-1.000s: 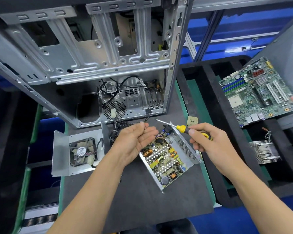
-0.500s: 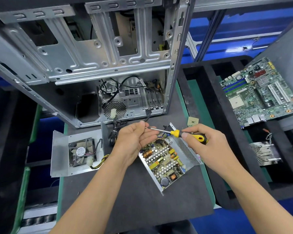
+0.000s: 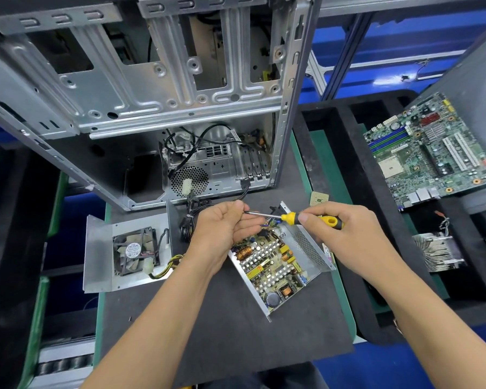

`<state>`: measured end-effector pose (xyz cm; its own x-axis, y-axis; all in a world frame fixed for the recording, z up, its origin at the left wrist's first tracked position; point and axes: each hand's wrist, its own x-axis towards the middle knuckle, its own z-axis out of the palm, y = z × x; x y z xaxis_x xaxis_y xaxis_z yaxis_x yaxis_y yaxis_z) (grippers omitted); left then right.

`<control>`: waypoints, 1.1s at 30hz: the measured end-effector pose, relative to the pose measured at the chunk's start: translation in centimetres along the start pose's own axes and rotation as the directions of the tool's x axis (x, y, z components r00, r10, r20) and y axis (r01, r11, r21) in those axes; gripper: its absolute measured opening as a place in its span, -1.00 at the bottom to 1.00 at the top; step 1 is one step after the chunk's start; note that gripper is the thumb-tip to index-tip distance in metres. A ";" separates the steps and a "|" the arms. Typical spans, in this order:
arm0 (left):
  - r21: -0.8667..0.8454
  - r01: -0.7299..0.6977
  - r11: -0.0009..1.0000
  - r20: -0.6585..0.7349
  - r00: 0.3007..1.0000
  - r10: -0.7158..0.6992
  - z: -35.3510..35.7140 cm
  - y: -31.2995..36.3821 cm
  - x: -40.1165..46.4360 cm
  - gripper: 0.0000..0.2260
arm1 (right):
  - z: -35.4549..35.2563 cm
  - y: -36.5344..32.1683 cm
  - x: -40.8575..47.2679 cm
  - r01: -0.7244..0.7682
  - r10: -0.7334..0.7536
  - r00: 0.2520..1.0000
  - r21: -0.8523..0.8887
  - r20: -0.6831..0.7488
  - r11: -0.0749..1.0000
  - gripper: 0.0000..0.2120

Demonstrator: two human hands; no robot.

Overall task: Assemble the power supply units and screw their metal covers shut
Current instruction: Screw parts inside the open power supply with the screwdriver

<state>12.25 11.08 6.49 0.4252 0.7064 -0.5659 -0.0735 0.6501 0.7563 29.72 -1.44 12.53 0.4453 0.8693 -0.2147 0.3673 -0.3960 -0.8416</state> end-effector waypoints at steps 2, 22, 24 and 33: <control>0.029 -0.012 1.000 0.005 1.000 0.012 0.0 0.0 0.0 -0.84 | -0.1 -0.2 0.1 -0.023 0.023 1.000 0.013 0.013 1.000 -0.84; 0.098 -0.124 0.987 0.038 0.992 0.121 0.3 0.2 -0.5 -0.85 | 3.7 1.0 0.4 -0.088 0.274 0.961 0.905 -0.033 0.415 -0.89; 0.091 -0.124 0.988 0.037 0.992 0.121 0.4 0.0 -0.6 -0.84 | 4.1 0.9 0.4 -0.080 0.268 0.962 0.893 -0.047 0.442 -0.87; -0.039 -0.036 0.999 0.055 0.998 0.038 0.0 -0.2 -0.7 -0.74 | 3.9 1.3 0.2 -0.062 0.257 0.963 0.855 -0.084 0.515 -0.83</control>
<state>11.97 10.46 6.71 0.4709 0.7145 -0.5175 -0.1241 0.6344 0.7630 27.12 -0.63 9.44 0.5919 0.7103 -0.3810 -0.5369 -0.0050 -0.8436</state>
